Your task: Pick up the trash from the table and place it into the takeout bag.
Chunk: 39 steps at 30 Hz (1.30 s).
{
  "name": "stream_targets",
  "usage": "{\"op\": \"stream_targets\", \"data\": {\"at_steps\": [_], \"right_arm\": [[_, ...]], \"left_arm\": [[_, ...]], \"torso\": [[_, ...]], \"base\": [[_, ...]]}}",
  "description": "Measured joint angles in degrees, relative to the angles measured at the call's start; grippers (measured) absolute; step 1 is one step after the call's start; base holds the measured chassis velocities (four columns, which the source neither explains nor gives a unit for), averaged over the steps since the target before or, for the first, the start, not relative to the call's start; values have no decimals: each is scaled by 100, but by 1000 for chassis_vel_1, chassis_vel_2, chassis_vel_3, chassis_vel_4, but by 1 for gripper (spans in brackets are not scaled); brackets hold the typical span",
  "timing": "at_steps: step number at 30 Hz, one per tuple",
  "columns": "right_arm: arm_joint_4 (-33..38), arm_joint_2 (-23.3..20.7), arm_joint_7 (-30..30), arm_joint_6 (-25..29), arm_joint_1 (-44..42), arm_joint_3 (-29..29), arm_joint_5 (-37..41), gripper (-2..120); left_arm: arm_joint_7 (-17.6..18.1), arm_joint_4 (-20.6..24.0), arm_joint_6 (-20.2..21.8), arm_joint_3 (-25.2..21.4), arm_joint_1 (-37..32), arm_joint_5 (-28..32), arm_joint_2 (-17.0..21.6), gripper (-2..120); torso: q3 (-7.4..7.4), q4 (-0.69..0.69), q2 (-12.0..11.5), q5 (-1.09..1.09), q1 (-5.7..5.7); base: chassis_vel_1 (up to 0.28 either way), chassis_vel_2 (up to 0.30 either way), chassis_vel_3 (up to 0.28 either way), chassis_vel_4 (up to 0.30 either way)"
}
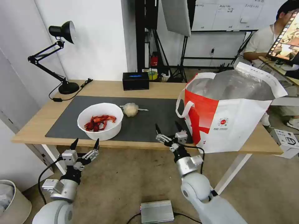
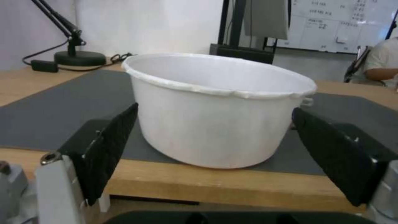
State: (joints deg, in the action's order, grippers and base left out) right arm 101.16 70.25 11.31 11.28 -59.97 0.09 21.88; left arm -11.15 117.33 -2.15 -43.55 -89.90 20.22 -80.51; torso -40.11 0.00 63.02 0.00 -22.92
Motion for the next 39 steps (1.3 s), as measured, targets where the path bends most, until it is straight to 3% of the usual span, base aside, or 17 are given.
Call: {"op": "stream_targets", "data": {"at_steps": [16,26,39], "right_arm": [[-1473,176,163,-92,1814,-949,488,100],[-2614,676,168,-249,3089,-1433,571,100],[-3896,1271,-192,-363,3881,-1593,515,100]], "left_arm": [[-17,35,-15,-215,-63,93,-77,100],[-28,39,-40,-300,-96,133,-152,100],[-30,-6,-42,-286,-36,152,-125,100]], "torso": [[0,0,0,0,0],[0,0,0,-1,0],[0,1,0,-1,0]], "base": [[0,0,0,0],[0,0,0,0],[0,0,0,0]]}}
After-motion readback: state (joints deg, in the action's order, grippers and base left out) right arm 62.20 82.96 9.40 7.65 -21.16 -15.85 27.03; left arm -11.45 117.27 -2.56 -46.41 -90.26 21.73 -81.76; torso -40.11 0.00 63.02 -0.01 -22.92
